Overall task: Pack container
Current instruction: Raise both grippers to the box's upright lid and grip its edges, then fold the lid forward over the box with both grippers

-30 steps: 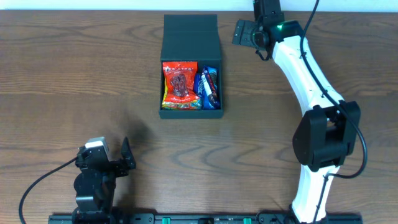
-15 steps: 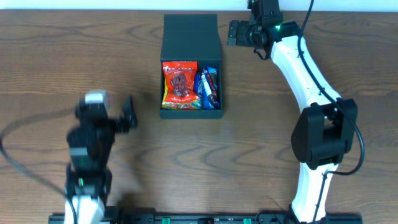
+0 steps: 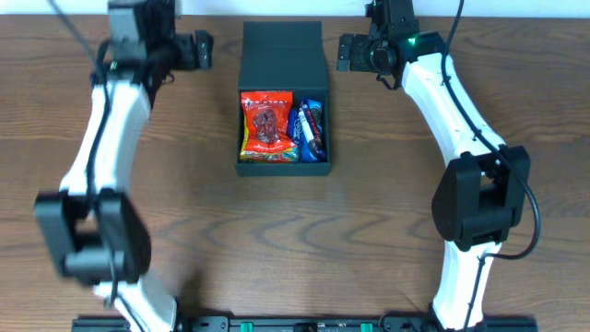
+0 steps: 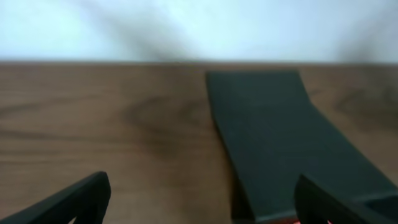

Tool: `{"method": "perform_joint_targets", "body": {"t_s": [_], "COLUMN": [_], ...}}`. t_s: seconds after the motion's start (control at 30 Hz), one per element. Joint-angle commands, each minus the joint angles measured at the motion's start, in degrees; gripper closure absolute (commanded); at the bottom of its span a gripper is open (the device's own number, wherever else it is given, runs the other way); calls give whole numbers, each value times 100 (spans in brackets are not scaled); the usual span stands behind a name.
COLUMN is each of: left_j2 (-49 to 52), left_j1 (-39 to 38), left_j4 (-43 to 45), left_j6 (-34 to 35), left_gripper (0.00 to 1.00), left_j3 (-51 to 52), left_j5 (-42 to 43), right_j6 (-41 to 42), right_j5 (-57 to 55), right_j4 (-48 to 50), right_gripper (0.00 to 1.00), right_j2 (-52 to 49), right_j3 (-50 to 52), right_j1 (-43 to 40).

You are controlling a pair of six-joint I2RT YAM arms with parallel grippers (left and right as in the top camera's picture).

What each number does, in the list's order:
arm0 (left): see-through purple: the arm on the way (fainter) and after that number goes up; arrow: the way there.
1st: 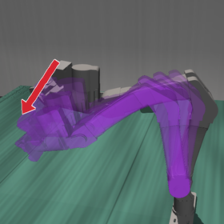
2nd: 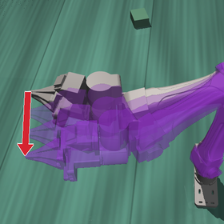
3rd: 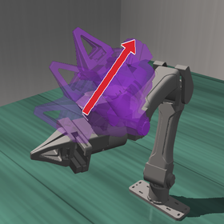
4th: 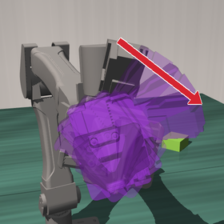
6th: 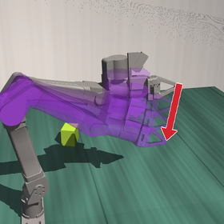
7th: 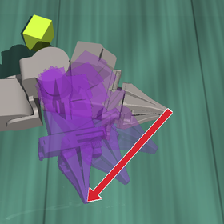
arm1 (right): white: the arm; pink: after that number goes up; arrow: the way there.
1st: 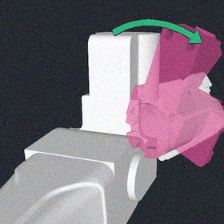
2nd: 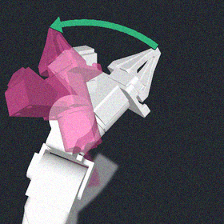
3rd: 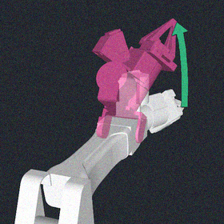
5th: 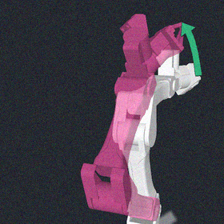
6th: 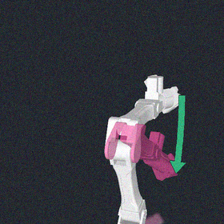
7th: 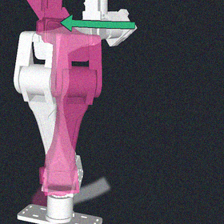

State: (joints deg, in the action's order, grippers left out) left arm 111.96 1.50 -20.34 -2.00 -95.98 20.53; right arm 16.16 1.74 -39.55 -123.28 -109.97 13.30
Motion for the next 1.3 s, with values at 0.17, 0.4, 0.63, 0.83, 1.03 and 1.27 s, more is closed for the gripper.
{"method": "perform_joint_targets", "body": {"t_s": [0.17, 0.4, 0.63, 0.83, 1.03, 1.27], "left_j2": [1882, 1897, 1899, 1969, 2531, 3119], "left_j1": [-85, -79, -37, 9, 17, 17], "left_j4": [-1115, -1117, -1458, -1349, -1123, -938], "left_j6": [-122, 629, 627, 944, 1626, 2199], "left_gripper": [5, 5, 94, 94, 94, 94], "left_j3": [-1902, -1893, -1888, -1805, -1805, -1808], "left_j5": [1421, 1690, 1163, 1228, 1665, 2194], "right_j6": [-238, -424, -400, -334, -98, 133], "right_j5": [26, 514, 885, 1508, 2590, 3377], "right_j4": [-2, -216, -114, 114, 734, 1060], "right_gripper": [1, 24, 99, 99, 99, 99], "right_j2": [-81, -310, -785, -1143, -1445, -1821], "right_j3": [22, 24, 24, 24, 22, 22], "right_j1": [2, -13, -33, -205, -472, -540]}}
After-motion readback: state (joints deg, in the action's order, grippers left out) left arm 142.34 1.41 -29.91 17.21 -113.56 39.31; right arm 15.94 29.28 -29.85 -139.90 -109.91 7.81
